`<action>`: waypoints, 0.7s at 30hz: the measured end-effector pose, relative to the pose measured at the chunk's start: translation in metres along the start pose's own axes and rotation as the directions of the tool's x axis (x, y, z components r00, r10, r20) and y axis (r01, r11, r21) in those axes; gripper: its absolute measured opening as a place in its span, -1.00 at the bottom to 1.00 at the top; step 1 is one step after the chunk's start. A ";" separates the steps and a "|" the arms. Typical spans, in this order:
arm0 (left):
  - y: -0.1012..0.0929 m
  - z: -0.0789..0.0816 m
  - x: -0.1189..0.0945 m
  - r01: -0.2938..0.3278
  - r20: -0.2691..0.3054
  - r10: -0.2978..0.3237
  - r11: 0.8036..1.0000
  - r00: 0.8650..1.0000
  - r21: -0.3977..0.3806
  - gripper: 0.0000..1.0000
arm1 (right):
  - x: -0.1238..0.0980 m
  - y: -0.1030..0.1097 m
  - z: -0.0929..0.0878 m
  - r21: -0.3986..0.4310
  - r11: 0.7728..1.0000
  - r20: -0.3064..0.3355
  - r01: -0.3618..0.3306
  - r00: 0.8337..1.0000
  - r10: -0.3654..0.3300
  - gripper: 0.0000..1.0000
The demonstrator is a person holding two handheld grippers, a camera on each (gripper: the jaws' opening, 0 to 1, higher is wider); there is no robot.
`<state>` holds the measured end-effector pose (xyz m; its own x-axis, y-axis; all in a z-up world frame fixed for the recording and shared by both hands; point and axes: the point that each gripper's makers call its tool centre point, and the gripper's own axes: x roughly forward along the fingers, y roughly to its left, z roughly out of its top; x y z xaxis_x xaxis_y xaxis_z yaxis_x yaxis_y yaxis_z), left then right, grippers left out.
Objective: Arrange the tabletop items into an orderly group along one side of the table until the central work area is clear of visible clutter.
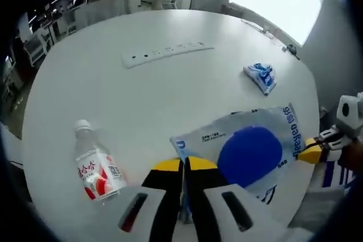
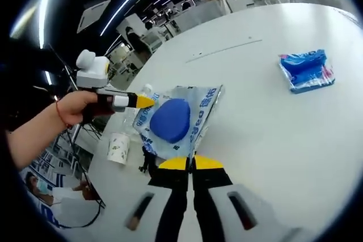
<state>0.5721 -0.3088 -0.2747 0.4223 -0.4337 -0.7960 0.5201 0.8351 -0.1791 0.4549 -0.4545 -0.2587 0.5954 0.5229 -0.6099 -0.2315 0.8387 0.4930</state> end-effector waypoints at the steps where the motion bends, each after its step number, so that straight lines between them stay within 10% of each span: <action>1: -0.001 0.002 -0.002 0.001 0.008 -0.001 1.000 1.000 -0.003 -1.00 | -0.001 -0.001 0.003 -0.004 1.000 0.005 0.001 1.000 -0.001 -1.00; 21: -0.024 0.054 -0.020 0.004 0.154 0.010 0.996 0.988 -0.089 -1.00 | -0.023 -0.035 0.085 -0.096 0.994 0.125 0.051 0.991 -0.038 -1.00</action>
<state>0.5911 -0.3379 -0.2234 0.5368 -0.4725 -0.6990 0.4537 0.8601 -0.2331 0.5149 -0.5093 -0.2091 0.6953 0.4672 -0.5461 -0.2737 0.8748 0.3998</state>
